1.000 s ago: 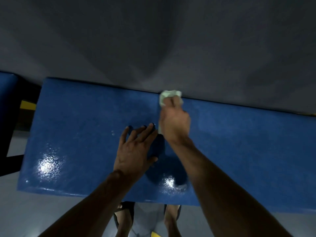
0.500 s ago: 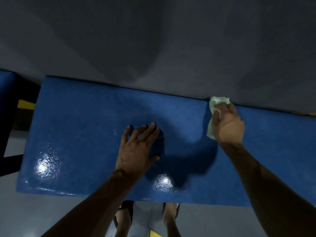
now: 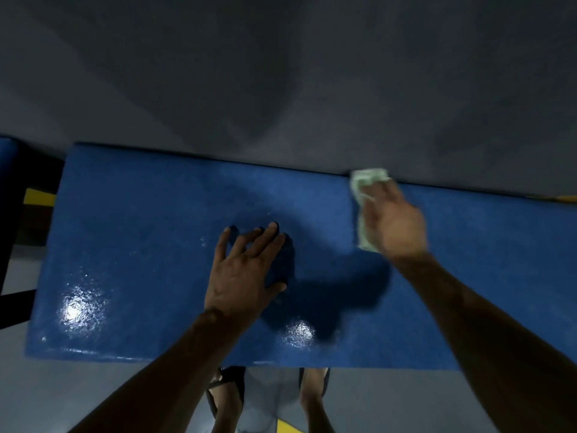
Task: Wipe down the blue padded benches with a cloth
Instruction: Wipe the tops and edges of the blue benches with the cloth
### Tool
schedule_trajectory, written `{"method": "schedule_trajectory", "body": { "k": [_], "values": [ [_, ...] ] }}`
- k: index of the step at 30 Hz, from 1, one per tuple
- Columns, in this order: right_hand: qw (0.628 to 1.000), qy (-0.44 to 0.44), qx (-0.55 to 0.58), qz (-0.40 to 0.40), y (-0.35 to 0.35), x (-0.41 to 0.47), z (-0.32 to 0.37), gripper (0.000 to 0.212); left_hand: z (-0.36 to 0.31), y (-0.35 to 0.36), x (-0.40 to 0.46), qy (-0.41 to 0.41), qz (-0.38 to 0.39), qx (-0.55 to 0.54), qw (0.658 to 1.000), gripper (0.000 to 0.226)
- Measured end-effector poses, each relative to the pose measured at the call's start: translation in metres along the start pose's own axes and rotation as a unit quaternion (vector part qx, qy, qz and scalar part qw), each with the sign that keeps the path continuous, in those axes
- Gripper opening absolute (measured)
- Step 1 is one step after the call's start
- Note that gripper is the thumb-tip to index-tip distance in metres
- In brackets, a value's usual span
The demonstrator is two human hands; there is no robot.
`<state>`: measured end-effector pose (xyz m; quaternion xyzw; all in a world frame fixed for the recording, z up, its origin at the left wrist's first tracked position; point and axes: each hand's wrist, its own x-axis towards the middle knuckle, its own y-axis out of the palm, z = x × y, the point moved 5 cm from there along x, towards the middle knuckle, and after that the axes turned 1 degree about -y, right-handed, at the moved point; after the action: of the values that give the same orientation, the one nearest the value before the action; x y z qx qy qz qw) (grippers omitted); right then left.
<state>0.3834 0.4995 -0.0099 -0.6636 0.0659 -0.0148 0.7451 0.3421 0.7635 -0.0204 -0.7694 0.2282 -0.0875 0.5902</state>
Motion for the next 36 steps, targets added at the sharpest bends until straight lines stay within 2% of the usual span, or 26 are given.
{"method": "schedule_trajectory", "body": {
  "k": [2,4,8,11,14,16,19,22,25,29,30,33,36],
  "values": [
    [0.997,0.068,-0.002,-0.022,-0.011,-0.020,-0.054,0.047,0.000,0.000,0.000,0.000,-0.006,-0.003,1.000,0.093],
    [0.992,0.122,-0.006,-0.026,-0.014,-0.037,-0.073,0.043,0.001,0.001,-0.001,-0.003,-0.006,-0.010,1.000,0.093],
    [0.977,0.199,0.056,-0.054,0.003,-0.049,-0.029,0.033,0.001,0.002,-0.001,-0.013,0.017,-0.009,1.000,0.093],
    [0.985,0.133,0.097,-0.056,0.014,-0.047,0.051,0.033,0.002,0.002,-0.001,-0.022,0.048,-0.002,0.999,0.092],
    [0.995,0.021,0.102,-0.007,0.020,-0.053,0.123,0.018,0.000,0.000,-0.002,-0.028,0.053,0.002,0.998,0.087],
    [0.994,-0.041,0.104,0.007,0.016,-0.055,0.137,0.012,-0.001,-0.002,-0.002,-0.031,0.048,-0.002,0.998,0.085],
    [0.996,-0.063,0.047,0.030,0.016,-0.053,0.098,0.024,0.000,-0.001,-0.001,-0.029,0.061,0.008,0.998,0.089],
    [1.000,0.020,0.008,0.017,0.010,-0.058,0.024,0.037,0.002,-0.001,0.000,-0.031,0.060,0.012,0.998,0.090],
    [0.994,0.106,0.004,-0.001,0.000,-0.073,-0.022,0.038,0.002,-0.001,0.000,-0.029,0.075,0.010,0.997,0.090],
    [0.976,0.208,0.058,-0.034,0.011,-0.082,0.016,0.024,0.002,-0.002,0.001,-0.028,0.081,0.003,0.996,0.088],
    [0.977,0.198,0.072,-0.033,0.016,-0.085,0.039,0.026,0.002,-0.002,0.001,-0.028,0.080,-0.002,0.996,0.088],
    [0.991,0.095,0.086,-0.024,0.023,-0.099,0.105,0.024,0.004,-0.002,0.002,-0.025,0.085,-0.011,0.996,0.089],
    [0.997,-0.025,0.072,-0.002,0.017,-0.110,0.120,0.021,0.003,-0.002,0.000,-0.018,0.085,-0.018,0.996,0.089]
  ]
}}
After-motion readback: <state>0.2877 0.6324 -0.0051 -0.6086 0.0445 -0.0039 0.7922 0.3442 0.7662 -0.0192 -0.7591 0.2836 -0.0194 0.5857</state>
